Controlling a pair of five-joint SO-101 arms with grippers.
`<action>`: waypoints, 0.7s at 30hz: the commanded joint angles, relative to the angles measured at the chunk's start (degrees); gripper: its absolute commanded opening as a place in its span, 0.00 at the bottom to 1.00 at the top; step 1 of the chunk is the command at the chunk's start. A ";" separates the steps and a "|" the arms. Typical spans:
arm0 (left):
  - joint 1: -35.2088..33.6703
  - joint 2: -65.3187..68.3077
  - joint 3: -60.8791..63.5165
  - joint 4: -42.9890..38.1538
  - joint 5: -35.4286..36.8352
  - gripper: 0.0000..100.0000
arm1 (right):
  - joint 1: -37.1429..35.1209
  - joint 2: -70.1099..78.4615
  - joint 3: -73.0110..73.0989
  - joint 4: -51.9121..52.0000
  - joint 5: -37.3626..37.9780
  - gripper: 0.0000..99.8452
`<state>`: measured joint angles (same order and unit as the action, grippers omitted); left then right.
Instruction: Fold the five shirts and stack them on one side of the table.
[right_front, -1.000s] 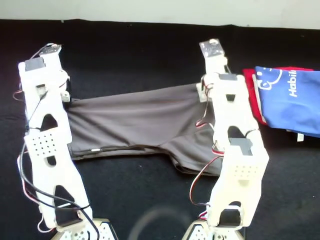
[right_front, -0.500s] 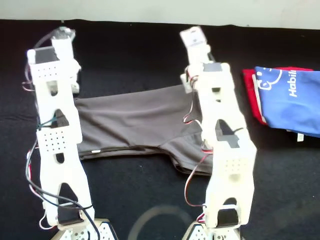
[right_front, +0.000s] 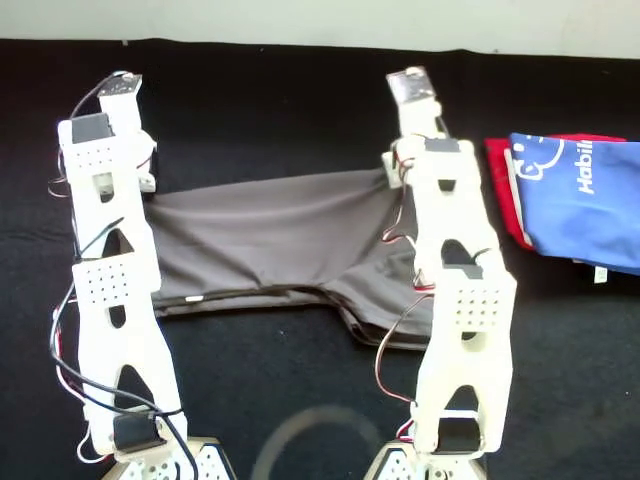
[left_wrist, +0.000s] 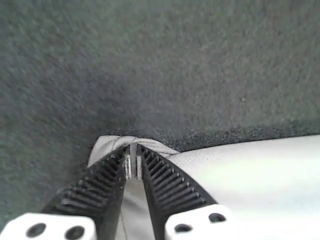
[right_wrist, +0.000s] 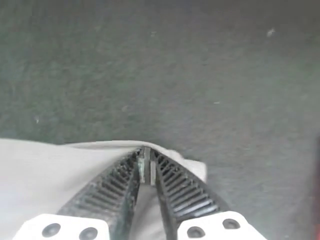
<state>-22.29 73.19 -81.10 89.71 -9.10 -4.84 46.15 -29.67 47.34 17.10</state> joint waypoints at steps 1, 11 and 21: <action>0.22 -2.51 -3.74 1.41 0.26 0.01 | 1.63 -1.10 -5.58 2.86 -0.35 0.01; 4.00 -15.87 -7.60 12.13 0.53 0.01 | 1.36 -1.10 -27.21 25.80 -0.44 0.01; 5.14 -54.99 43.12 11.96 0.35 0.01 | -0.48 -0.75 -54.81 53.23 -0.44 0.01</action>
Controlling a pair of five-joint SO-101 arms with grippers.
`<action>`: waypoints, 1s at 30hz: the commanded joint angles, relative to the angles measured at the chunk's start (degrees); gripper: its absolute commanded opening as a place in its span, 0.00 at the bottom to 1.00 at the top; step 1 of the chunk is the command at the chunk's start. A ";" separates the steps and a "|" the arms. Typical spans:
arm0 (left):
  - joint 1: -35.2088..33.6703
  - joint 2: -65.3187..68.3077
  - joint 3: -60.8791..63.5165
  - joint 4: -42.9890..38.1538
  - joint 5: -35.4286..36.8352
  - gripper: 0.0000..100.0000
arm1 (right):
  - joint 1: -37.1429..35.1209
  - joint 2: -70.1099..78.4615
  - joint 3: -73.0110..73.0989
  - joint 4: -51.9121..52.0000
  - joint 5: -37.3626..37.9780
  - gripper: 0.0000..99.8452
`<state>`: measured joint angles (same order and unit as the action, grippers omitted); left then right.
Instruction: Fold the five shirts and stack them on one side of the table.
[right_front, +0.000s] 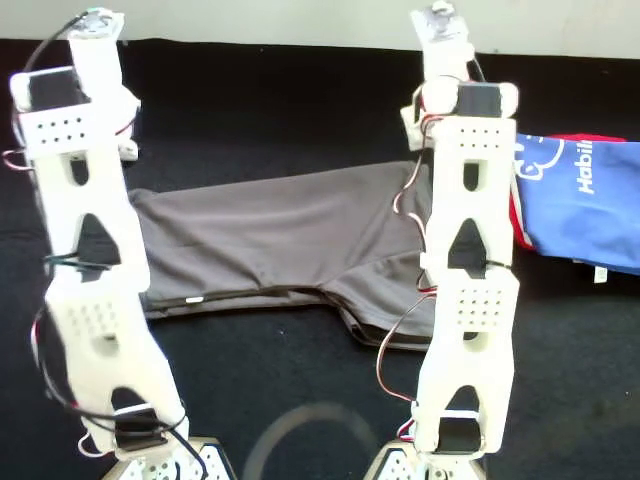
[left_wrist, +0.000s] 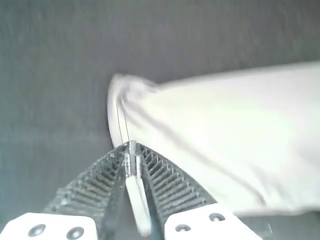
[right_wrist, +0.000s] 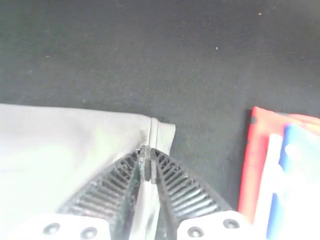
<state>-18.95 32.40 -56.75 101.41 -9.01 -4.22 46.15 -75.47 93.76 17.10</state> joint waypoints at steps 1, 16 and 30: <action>2.24 -17.71 24.84 0.18 0.18 0.01 | -1.63 -0.66 -10.95 7.52 -0.44 0.01; 2.95 -52.26 96.31 -39.12 0.00 0.01 | -3.12 -22.37 6.37 7.60 -5.10 0.01; 2.86 -54.90 108.44 -45.80 0.35 0.01 | -6.02 -67.12 88.40 -9.36 -4.84 0.01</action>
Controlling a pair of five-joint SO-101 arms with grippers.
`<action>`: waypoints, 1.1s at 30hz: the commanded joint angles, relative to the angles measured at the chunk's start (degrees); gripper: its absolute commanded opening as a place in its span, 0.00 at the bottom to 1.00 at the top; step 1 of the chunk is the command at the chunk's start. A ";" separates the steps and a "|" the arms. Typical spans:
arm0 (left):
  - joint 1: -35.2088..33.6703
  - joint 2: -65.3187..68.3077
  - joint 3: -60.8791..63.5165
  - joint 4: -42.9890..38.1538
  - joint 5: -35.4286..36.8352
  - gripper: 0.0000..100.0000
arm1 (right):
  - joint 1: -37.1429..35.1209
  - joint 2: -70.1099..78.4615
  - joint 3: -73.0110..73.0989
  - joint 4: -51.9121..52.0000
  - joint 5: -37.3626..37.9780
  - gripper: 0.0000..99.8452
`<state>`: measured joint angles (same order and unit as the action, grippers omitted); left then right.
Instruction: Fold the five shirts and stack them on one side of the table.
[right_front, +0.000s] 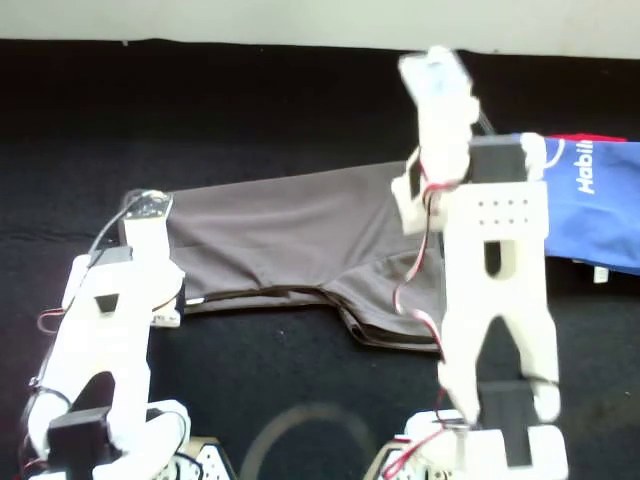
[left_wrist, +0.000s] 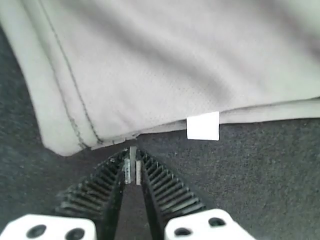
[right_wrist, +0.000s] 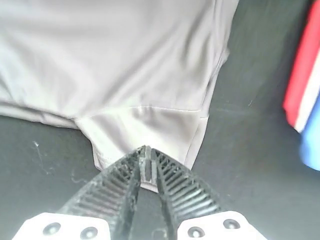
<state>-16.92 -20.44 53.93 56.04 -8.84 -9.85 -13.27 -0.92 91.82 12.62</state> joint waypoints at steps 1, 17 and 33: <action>0.84 -2.07 -3.82 -0.09 0.18 0.01 | -0.40 -9.80 17.19 -9.80 -0.35 0.01; -6.73 -1.89 -8.57 -2.64 -0.09 0.01 | -0.40 -15.87 39.78 -23.60 -0.44 0.01; 0.13 -3.56 -0.13 -2.46 0.26 0.01 | -0.40 -16.40 50.68 -28.79 -0.44 0.01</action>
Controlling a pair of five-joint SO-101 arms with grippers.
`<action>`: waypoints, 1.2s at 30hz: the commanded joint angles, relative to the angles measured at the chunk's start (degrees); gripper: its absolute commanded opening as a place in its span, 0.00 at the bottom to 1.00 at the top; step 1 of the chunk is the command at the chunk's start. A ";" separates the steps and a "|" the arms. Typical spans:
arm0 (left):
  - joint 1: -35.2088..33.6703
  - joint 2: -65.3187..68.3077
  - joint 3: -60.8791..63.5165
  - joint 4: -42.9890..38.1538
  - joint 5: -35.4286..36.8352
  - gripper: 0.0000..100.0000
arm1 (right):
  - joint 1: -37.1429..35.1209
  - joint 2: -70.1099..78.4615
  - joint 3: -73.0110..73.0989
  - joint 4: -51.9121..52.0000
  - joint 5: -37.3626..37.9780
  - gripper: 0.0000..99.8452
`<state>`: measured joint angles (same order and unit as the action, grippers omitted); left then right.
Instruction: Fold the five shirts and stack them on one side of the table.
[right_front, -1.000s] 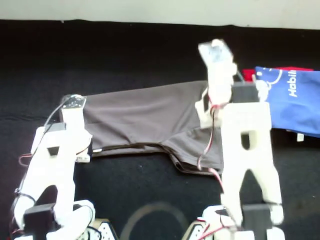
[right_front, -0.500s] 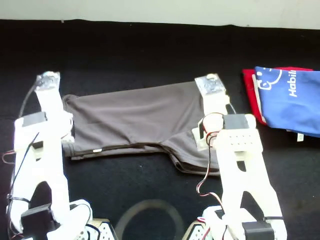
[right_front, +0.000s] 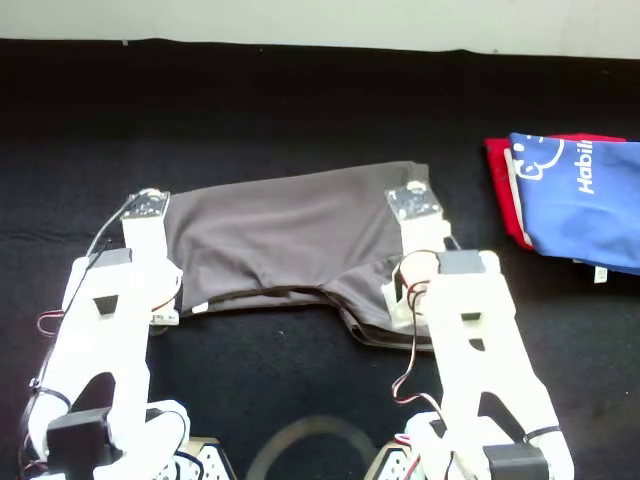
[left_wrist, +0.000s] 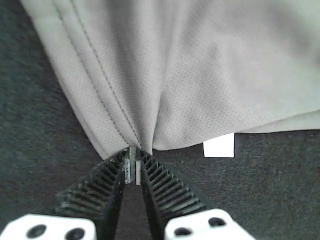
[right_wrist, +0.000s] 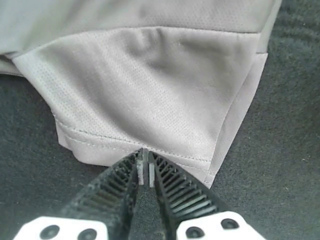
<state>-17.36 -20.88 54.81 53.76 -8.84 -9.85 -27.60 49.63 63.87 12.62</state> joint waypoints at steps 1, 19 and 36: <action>0.04 -4.26 -1.19 0.44 0.26 0.01 | -0.40 -2.07 0.13 -0.84 -0.44 0.01; -0.75 -20.53 15.25 -13.19 -2.73 0.01 | -16.66 -1.45 0.40 -4.35 -0.44 0.01; -3.30 2.86 2.77 -11.52 1.32 0.01 | -17.01 5.76 -3.47 3.21 0.18 0.01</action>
<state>-19.82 -19.30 58.95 41.89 -8.31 -26.55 -18.37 50.33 62.46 12.53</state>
